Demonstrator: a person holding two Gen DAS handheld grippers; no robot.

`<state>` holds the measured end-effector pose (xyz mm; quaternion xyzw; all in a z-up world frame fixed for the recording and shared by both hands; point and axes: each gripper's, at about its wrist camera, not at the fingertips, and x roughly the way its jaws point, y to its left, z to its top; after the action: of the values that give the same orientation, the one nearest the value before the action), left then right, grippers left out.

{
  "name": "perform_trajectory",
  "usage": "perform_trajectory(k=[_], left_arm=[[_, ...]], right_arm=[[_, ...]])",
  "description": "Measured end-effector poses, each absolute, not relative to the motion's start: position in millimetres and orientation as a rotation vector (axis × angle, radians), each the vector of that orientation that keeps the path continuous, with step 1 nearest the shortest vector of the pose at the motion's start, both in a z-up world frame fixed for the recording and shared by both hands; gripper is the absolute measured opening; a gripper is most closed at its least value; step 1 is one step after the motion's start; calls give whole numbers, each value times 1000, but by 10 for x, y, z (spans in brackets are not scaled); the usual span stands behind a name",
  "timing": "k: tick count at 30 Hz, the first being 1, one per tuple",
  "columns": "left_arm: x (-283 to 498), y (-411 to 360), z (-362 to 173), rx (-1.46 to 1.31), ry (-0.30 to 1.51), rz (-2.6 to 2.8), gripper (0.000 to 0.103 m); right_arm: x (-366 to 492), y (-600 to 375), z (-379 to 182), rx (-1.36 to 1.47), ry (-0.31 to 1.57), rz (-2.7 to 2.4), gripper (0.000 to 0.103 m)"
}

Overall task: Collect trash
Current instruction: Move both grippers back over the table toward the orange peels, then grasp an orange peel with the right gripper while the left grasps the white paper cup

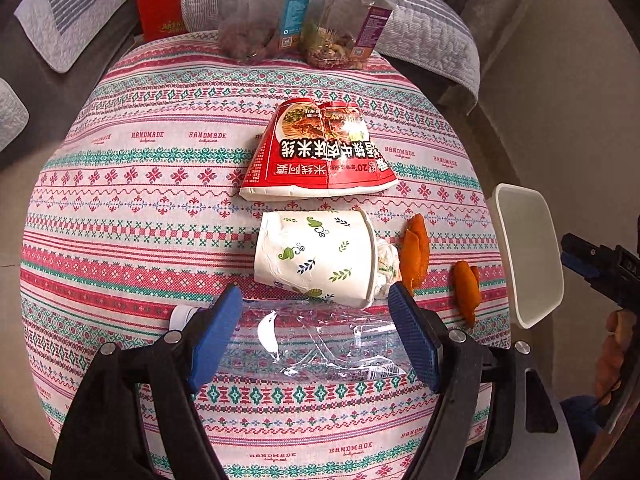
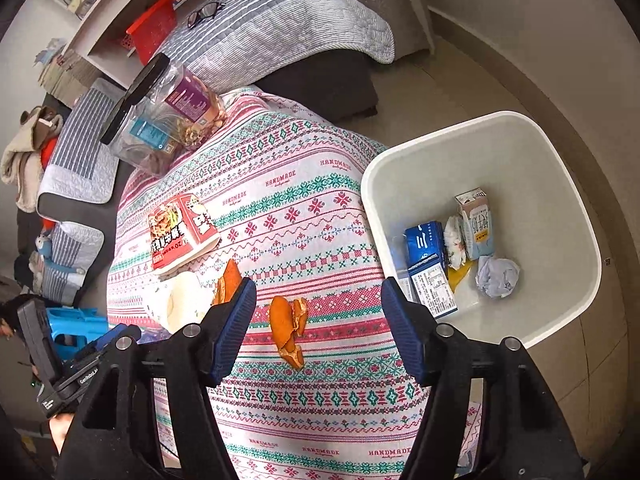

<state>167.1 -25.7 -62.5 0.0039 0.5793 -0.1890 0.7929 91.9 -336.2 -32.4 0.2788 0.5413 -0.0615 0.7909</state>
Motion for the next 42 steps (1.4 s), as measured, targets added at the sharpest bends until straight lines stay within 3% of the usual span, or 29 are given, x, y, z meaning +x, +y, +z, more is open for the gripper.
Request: perform_trajectory(k=[1,12,21,22,24,25,26,27,28,29,32,42], left_arm=[[1682,-276,-639,9,1243,-408,83],[1826,-567,-905,126,1273,-405,84],[1877,-572,-969,101,1262,-395,81],[1885,-553,-961,93,1258,-394,75],[1896,-521,-964,75,1258,-401,72],[1899,-509,-967,65,1260,-405,69],[1897,-513,-978,59,1267,-411,63],[1893,-515,-1002,56,1280,-418,55],[1891,-518,-1035,53,1296,-424,36],[1888,-527,-1069,49,1312,-429,25],[1869,-541,-1101,63,1317,-442,8],[1798,-408,-818,-34,1247,-480,2]], right_arm=[[954,-3272,-350,583,1181,-117,65],[1127,-2734,-644,405,1312,-70,75],[1238,-2575,-1014,345,1423,-83,71],[1252,-2557,-1060,339,1435,-83,69],[1274,-2524,-1142,333,1461,-86,44],[1282,-2507,-1173,339,1470,-78,38],[1286,-2490,-1194,345,1477,-69,26],[1285,-2475,-1197,341,1477,-71,23],[1281,-2462,-1188,330,1470,-77,22],[1277,-2451,-1172,326,1463,-76,18],[1263,-2440,-1118,346,1446,-57,15],[1218,-2627,-893,423,1369,-33,15]])
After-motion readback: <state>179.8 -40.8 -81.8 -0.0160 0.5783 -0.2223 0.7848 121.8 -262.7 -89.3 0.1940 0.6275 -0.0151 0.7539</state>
